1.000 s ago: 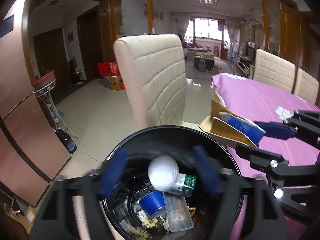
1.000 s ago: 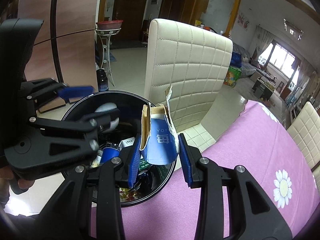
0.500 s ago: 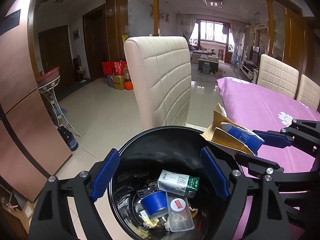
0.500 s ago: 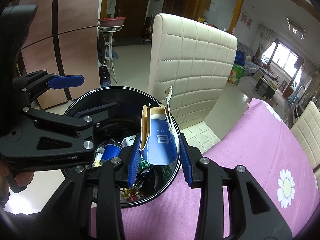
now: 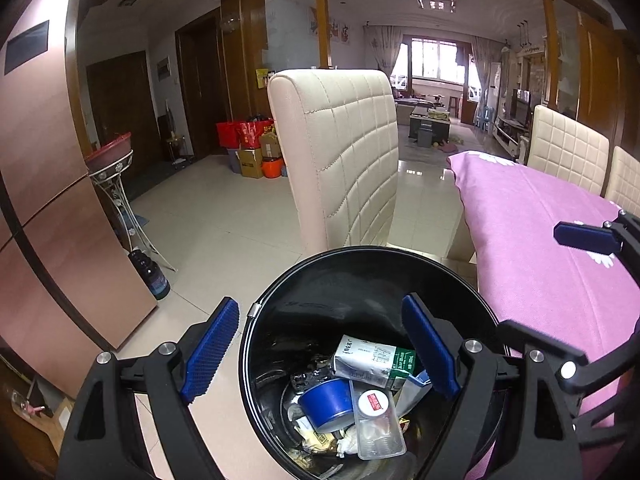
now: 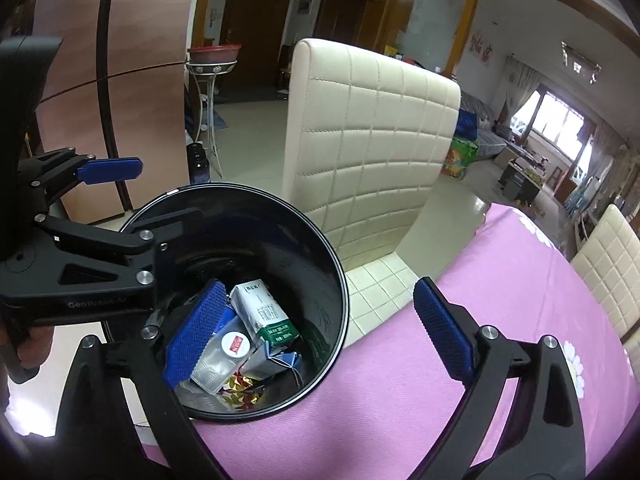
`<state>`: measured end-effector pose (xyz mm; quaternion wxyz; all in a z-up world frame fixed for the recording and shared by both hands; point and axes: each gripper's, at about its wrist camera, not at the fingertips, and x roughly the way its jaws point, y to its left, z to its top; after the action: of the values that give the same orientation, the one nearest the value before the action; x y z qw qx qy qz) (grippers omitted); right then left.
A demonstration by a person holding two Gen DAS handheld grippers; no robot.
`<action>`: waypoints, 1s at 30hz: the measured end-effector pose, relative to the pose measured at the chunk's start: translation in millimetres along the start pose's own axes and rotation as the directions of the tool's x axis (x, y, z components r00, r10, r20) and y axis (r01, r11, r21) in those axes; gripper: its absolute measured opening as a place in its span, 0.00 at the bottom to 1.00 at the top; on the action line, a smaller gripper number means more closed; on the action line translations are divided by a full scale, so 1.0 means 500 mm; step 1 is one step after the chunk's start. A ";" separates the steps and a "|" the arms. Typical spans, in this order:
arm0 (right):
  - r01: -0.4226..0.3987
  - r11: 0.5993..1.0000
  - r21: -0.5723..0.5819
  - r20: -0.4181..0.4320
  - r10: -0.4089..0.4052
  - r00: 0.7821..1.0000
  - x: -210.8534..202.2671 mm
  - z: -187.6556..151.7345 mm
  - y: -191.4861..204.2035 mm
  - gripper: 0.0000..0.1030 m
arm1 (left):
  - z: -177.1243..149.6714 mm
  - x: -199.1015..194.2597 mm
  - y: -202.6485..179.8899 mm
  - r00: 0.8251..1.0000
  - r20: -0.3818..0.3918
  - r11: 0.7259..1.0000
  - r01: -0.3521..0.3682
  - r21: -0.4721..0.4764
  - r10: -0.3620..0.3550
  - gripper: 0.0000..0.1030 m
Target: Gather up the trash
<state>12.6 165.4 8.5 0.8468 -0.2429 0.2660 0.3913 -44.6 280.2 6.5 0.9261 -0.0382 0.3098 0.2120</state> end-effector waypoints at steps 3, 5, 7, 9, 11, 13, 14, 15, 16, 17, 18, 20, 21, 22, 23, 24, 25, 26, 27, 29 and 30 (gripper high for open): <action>0.009 1.000 0.008 -0.005 -0.009 1.000 -0.002 -0.007 -0.009 0.91 | 0.002 0.002 -0.003 1.000 -0.003 1.000 0.006 0.003 -0.006 0.79; 0.014 1.000 0.016 -0.009 -0.014 1.000 -0.002 -0.010 -0.016 0.91 | 0.001 0.002 -0.005 1.000 -0.004 1.000 0.009 0.005 -0.009 0.79; 0.013 1.000 0.024 -0.015 -0.012 1.000 -0.001 -0.013 -0.025 0.91 | 0.002 0.003 -0.010 1.000 -0.006 1.000 0.014 0.007 -0.014 0.79; 0.021 0.999 0.029 -0.017 -0.021 1.000 -0.003 -0.017 -0.032 0.92 | 0.003 0.002 -0.014 1.000 -0.006 1.000 0.016 0.010 -0.016 0.79; 0.030 0.999 0.033 -0.012 -0.030 0.999 -0.006 -0.019 -0.036 0.96 | 0.004 0.001 -0.019 1.000 -0.006 1.000 0.020 0.015 -0.020 0.79; 0.033 0.999 0.039 -0.008 -0.033 0.999 -0.010 -0.022 -0.042 0.96 | 0.004 -0.001 -0.024 1.000 -0.006 1.000 0.022 0.022 -0.022 0.79; 0.037 0.998 0.042 -0.008 -0.036 0.999 -0.011 -0.022 -0.046 0.96 | 0.004 -0.001 -0.026 1.000 -0.005 0.999 0.022 0.025 -0.022 0.79; 0.039 0.998 0.044 -0.008 -0.039 0.999 -0.012 -0.023 -0.049 0.96 | 0.004 -0.003 -0.029 1.000 -0.003 0.999 0.024 0.029 -0.024 0.79; 0.040 0.998 0.046 -0.009 -0.040 0.999 -0.014 -0.024 -0.049 0.96 | 0.005 -0.003 -0.031 1.000 -0.003 0.999 0.025 0.033 -0.025 0.79; 0.041 0.998 0.049 -0.009 -0.040 0.999 -0.015 -0.024 -0.053 0.96 | 0.006 -0.005 -0.032 1.000 -0.002 0.999 0.026 0.035 -0.026 0.79; 0.042 0.998 0.052 -0.010 -0.041 0.999 -0.017 -0.026 -0.054 0.96 | 0.007 -0.005 -0.035 1.000 0.000 0.999 0.027 0.039 -0.027 0.79; 0.043 0.998 0.056 -0.009 -0.042 0.999 -0.018 -0.025 -0.057 0.96 | 0.008 -0.006 -0.037 1.000 0.002 0.999 0.028 0.042 -0.029 0.79; 0.043 0.998 0.056 -0.009 -0.042 0.999 -0.018 -0.025 -0.058 0.96 | 0.009 -0.006 -0.037 1.000 0.002 0.999 0.030 0.042 -0.030 0.79; 0.044 0.998 0.054 -0.009 -0.043 0.999 -0.018 -0.025 -0.058 0.96 | 0.009 -0.006 -0.038 1.000 0.001 0.999 0.031 0.041 -0.031 0.79; 0.044 0.998 0.053 -0.009 -0.044 0.999 -0.018 -0.025 -0.059 0.96 | 0.009 -0.006 -0.038 0.999 0.000 0.999 0.032 0.040 -0.032 0.79; 0.045 0.998 0.051 -0.009 -0.044 0.999 -0.018 -0.025 -0.059 0.96 | 0.009 -0.005 -0.038 1.000 0.000 0.999 0.031 0.040 -0.031 0.79; 0.045 0.998 0.050 -0.008 -0.045 0.999 -0.019 -0.026 -0.059 0.96 | 0.009 -0.005 -0.038 1.000 0.000 0.999 0.031 0.041 -0.031 0.79; 0.046 0.998 0.049 -0.008 -0.045 0.999 -0.020 -0.026 -0.059 0.96 | 0.009 -0.005 -0.038 1.000 0.000 0.999 0.031 0.042 -0.031 0.79; 0.046 0.998 0.049 -0.007 -0.045 0.999 -0.020 -0.026 -0.059 0.96 | 0.009 -0.006 -0.038 1.000 0.000 0.999 0.031 0.042 -0.031 0.79; 0.046 0.998 0.050 -0.008 -0.045 0.999 -0.020 -0.027 -0.059 0.96 | 0.009 -0.006 -0.039 1.000 0.000 0.998 0.031 0.046 -0.031 0.79; 0.046 0.998 0.050 -0.009 -0.045 0.999 -0.020 -0.027 -0.059 0.96 | 0.007 -0.005 -0.042 1.000 0.000 0.998 0.030 0.047 -0.031 0.79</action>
<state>27.2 134.9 10.9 0.8603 -0.2289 0.2734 0.3643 -35.6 261.0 9.7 0.9300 -0.0210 0.3137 0.1905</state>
